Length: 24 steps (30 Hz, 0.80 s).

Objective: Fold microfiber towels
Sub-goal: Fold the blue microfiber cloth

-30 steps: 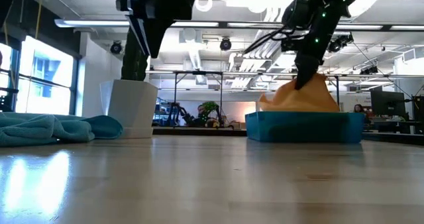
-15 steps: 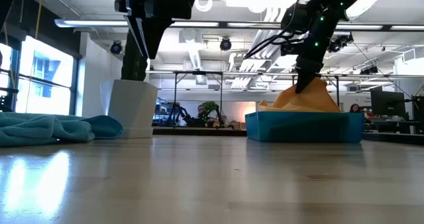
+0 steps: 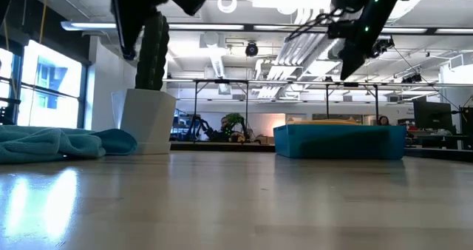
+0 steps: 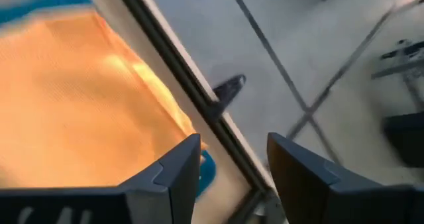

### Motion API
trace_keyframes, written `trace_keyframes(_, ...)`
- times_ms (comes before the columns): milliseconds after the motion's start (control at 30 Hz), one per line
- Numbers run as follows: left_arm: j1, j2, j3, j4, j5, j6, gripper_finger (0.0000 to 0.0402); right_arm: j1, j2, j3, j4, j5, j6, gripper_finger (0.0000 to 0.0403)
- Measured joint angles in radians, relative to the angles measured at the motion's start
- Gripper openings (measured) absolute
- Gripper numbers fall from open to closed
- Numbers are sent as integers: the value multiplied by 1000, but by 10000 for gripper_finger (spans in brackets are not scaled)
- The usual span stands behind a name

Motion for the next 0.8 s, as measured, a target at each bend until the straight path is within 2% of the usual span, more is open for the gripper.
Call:
trace_keyframes(67,-33,0,0,-5,41,-44,115,6,-43,0,0,-50,72,169)
trace_keyframes(200,-104,0,0,-26,102,-175,115,19,-123,0,0,-219,231,169)
trace_keyframes(333,-153,1,-23,-51,29,-323,115,44,-170,0,0,-328,346,169)
trace_keyframes(500,-171,3,-75,-74,-21,-468,115,101,-177,0,-2,-357,451,169)
trace_keyframes(800,-201,1,-220,-75,-48,-463,115,234,-175,0,-4,-362,638,169)
